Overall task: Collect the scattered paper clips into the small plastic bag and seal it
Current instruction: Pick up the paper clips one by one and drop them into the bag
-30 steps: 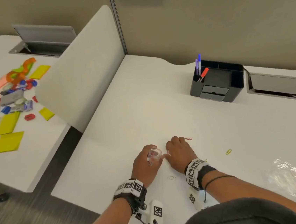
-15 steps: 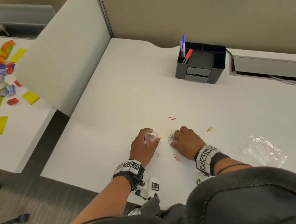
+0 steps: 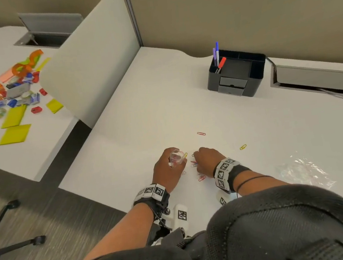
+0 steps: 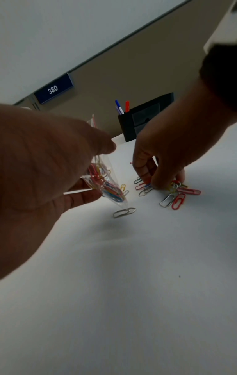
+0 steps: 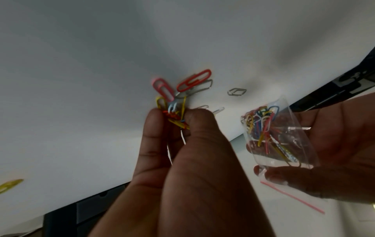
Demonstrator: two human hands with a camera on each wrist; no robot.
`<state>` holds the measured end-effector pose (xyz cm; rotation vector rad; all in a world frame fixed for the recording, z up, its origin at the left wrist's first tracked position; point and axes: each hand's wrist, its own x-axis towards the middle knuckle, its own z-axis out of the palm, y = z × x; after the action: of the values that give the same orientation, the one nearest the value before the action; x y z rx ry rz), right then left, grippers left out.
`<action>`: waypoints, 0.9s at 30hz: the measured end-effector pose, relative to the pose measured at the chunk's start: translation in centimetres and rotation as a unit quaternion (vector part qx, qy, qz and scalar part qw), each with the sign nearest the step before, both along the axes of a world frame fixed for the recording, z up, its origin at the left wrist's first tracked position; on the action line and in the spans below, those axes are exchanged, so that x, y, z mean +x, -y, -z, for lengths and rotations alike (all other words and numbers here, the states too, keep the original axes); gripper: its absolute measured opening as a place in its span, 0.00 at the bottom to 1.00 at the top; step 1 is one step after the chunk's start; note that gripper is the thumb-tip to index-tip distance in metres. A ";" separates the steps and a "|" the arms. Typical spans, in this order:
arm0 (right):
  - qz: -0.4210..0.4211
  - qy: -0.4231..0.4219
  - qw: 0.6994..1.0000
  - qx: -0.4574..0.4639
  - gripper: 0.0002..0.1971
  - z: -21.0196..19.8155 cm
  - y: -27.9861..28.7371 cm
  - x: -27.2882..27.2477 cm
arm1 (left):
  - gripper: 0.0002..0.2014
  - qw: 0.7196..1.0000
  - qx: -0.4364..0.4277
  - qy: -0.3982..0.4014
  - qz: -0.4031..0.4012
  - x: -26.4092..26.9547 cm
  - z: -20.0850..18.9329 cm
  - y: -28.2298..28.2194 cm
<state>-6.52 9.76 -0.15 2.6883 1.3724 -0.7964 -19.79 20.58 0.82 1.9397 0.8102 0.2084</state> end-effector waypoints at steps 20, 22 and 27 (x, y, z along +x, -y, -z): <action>0.167 -0.113 0.963 0.180 0.04 -6.5 0.6 2.4 | 0.19 0.994 0.002 -0.001 0.111 3.0 1.4 -2.0; 0.079 -0.042 0.985 0.147 0.08 -7.4 -0.3 1.9 | 0.20 0.993 0.009 -0.005 0.116 3.0 1.3 -1.9; -0.020 0.032 0.996 0.078 0.13 -7.9 -2.2 0.5 | 0.22 0.992 0.023 -0.015 0.121 2.9 1.1 -1.1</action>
<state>-5.99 11.96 7.77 2.7625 1.5282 -0.6193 -16.88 21.66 -0.28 2.0675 0.5868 0.0526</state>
